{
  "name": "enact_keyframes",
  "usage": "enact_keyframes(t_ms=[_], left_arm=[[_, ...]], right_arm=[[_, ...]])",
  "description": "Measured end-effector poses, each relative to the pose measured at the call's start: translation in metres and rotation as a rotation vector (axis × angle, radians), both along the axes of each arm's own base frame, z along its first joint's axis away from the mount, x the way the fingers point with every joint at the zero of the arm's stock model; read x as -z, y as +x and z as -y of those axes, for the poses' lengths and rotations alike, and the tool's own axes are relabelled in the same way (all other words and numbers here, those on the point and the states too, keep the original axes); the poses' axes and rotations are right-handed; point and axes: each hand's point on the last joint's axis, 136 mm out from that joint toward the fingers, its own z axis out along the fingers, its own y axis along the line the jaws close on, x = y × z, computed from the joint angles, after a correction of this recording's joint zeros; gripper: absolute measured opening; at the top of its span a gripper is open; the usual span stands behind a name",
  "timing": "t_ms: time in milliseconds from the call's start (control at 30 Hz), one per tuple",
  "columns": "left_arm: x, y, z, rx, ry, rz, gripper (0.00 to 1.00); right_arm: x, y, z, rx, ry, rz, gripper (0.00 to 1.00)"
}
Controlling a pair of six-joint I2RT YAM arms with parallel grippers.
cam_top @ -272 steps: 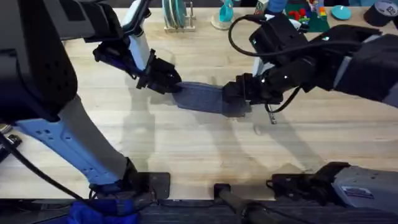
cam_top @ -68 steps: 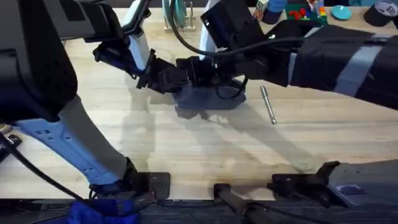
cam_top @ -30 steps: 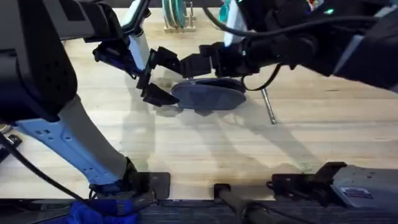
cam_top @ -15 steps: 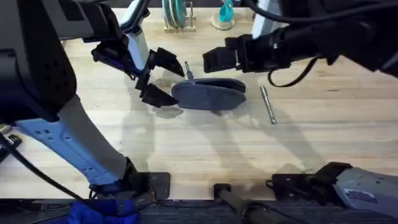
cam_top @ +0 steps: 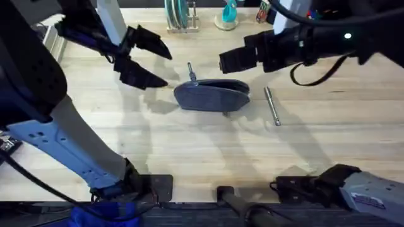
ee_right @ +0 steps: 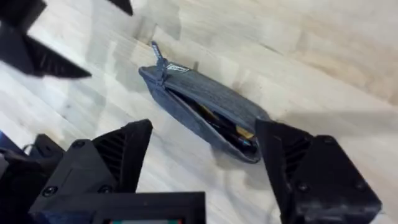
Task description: Unzip the bag, pick up the pens from the table one at a time and place them inside, then zip the bag closed.
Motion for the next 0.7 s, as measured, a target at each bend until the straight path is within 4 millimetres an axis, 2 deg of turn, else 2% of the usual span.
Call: enact_keyframes(t_ms=[167, 400, 467, 700], left_arm=[[-0.010, 0.012, -0.006, -0.052, 0.041, -0.035, 0.996], [-0.016, 0.014, -0.007, -0.103, 0.067, -0.095, 0.997], [-0.025, 0.011, -0.007, -0.112, 0.079, -0.076, 0.997], [-0.080, -0.014, -0.005, -0.145, 0.160, 0.092, 0.997]], right_arm=[[-0.011, -0.004, 0.003, -0.050, -0.019, 0.065, 0.996], [-0.005, -0.011, 0.007, -0.075, -0.055, 0.047, 0.995], [-0.003, -0.013, 0.009, -0.086, -0.067, 0.040, 0.995], [0.004, -0.021, 0.013, -0.109, -0.099, 0.014, 0.996]])
